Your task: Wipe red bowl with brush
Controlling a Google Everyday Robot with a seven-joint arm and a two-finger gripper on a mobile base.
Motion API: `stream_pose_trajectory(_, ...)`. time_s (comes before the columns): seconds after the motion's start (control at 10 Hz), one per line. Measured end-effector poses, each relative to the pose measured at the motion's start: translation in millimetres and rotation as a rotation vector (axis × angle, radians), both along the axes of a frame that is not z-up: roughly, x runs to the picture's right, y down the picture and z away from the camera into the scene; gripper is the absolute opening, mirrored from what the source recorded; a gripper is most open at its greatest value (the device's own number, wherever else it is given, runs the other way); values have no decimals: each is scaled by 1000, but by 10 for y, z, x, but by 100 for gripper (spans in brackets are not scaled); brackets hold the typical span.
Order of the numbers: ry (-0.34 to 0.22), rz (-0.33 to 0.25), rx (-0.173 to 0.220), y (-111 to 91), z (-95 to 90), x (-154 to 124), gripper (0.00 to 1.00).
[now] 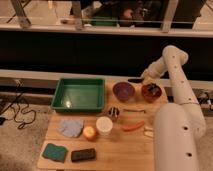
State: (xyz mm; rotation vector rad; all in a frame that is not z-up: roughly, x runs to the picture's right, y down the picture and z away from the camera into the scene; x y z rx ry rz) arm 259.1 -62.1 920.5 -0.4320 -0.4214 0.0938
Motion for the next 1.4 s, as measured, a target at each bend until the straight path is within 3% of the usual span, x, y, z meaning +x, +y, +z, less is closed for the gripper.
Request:
stream_pose_trajectory(0.3,-37,6,33,-81,-43,-92,0)
stream_pose_trajectory(0.5,-33,7,65,-162,-229,-31,0)
stream_pose_trajectory(0.6,-22,15,77,-160,-372,73,0)
stream_pose_trajectory(0.9,2,34,95,1,-574,278,0)
stream_pose_trajectory(1.4,64,-2,209,-120,-948,262,0)
